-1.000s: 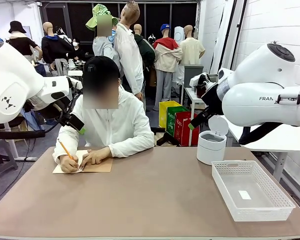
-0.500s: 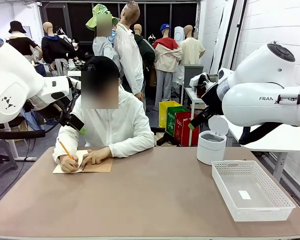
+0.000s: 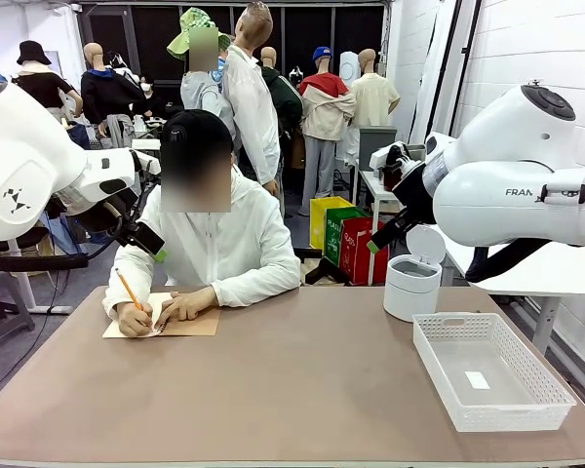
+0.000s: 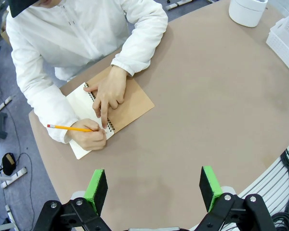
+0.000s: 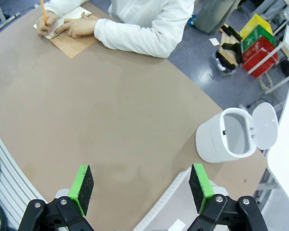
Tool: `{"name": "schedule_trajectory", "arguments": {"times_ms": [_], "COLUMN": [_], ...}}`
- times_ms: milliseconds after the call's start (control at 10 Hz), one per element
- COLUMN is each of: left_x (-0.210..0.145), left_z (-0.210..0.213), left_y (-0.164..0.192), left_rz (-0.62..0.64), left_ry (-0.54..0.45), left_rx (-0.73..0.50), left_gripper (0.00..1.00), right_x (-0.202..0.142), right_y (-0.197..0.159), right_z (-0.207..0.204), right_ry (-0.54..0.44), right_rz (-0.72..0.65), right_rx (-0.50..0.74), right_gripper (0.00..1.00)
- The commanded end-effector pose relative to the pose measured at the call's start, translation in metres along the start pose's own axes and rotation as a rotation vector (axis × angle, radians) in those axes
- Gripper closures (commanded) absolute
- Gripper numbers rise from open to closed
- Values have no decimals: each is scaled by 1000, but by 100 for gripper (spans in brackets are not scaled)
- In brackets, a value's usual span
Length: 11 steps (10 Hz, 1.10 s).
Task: Sort the paper based on its condition.
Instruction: If a person hands you a paper, place it in the Organizing basket , and if it's crumpled, put it in the Trash can.
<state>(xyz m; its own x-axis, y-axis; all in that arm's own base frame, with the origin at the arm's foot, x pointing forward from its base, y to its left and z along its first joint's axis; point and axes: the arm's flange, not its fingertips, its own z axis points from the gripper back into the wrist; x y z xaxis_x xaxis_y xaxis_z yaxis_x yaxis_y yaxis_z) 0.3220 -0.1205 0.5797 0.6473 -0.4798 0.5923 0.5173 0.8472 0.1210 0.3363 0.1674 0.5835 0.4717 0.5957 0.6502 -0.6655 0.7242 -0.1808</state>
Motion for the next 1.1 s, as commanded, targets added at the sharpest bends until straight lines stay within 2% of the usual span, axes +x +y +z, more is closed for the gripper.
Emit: {"name": "schedule_trajectory", "arguments": {"times_ms": [0, 1000], "left_x": [0, 0], "left_z": [-1, -1], "left_y": [1, 1], "left_rz": [3, 3], "left_ry": [-2, -2], "left_rx": [-1, -1], "left_gripper": [0, 0], "right_x": [0, 0], "right_y": [0, 0], "right_z": [-1, -1], "right_ry": [-1, -1], "right_rz": [-2, -2], "right_rx": [4, 4], "right_gripper": [0, 0]}}
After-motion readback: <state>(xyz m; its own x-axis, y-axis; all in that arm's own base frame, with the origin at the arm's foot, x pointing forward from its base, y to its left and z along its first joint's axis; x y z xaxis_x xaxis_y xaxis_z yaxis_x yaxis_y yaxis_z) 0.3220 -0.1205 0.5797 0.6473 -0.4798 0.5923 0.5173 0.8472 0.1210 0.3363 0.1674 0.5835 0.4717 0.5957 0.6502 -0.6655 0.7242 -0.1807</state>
